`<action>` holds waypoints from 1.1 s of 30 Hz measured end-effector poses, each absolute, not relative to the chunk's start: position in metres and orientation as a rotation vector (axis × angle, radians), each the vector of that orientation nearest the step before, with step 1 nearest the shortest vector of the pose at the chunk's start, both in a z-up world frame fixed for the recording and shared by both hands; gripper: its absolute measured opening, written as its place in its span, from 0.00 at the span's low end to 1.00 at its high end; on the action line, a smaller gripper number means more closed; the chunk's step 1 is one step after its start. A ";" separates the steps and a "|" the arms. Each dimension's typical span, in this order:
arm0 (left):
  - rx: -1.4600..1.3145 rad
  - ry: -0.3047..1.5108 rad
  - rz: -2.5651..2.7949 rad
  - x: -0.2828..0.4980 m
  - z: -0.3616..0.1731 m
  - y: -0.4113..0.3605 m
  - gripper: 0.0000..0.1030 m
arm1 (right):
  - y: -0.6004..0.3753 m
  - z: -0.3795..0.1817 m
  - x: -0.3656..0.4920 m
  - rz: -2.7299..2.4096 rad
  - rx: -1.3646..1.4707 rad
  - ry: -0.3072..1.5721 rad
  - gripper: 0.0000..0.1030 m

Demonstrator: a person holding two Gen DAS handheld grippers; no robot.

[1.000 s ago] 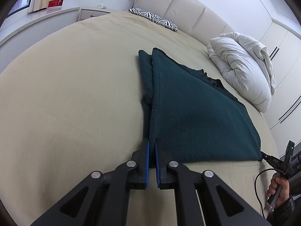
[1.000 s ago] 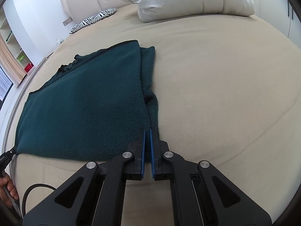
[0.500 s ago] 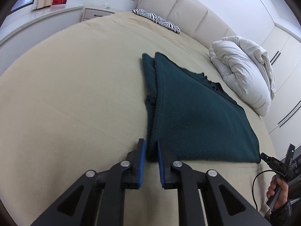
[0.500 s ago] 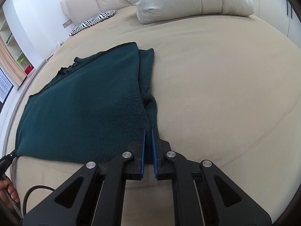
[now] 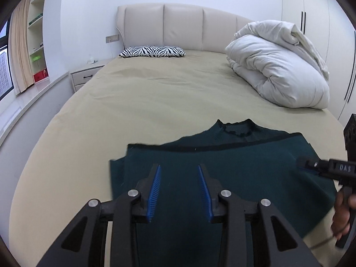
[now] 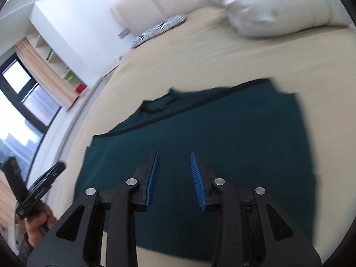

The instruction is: Fold small clothes

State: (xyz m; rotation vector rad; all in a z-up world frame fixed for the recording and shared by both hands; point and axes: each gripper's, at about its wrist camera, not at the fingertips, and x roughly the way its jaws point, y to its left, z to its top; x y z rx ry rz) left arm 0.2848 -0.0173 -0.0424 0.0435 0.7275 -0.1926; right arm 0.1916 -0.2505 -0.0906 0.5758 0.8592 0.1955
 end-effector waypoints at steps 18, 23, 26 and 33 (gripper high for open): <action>-0.180 0.824 -0.251 0.326 -0.111 0.012 0.37 | -0.365 -0.168 0.235 0.044 0.914 0.727 0.09; -0.208 0.839 -0.235 0.319 -0.106 0.014 0.37 | -0.402 -0.150 0.207 -0.160 0.835 0.726 0.13; -0.182 0.842 -0.221 0.294 -0.099 0.007 0.39 | -0.391 -0.130 0.183 -0.118 0.846 0.700 0.19; -0.030 0.868 -0.205 0.232 -0.092 -0.017 0.55 | -0.232 -0.124 0.161 0.380 0.776 0.834 0.43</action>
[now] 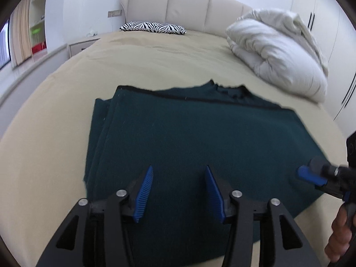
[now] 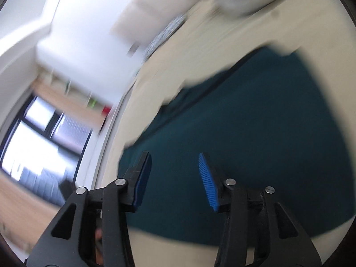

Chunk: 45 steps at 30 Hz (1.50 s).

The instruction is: Fold small clothes

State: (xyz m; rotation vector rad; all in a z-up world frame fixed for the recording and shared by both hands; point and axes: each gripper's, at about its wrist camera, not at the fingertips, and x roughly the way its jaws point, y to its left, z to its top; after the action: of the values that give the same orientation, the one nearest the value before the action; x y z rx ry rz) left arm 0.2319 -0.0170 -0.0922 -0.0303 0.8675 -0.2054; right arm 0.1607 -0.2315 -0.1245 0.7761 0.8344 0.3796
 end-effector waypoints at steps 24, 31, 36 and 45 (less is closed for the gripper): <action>0.008 0.872 -0.223 0.224 -0.112 -0.008 0.58 | -0.295 -0.118 0.153 0.077 0.821 0.751 0.38; -0.017 0.868 -0.240 0.223 -0.113 -0.004 0.57 | -0.176 -0.131 0.239 0.314 0.729 0.879 0.39; -0.072 0.864 -0.277 0.223 -0.113 0.004 0.57 | -0.173 -0.160 0.262 0.307 0.775 0.940 0.39; -0.212 0.861 -0.351 0.226 -0.112 0.023 0.57 | -0.308 -0.191 0.230 0.103 1.069 0.742 0.35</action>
State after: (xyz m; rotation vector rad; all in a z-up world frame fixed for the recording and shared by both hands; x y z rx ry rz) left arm 0.2261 0.0228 -0.1121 -0.2120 0.8612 -0.3514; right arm 0.2302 -0.3078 -0.1910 1.0694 0.7415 0.1033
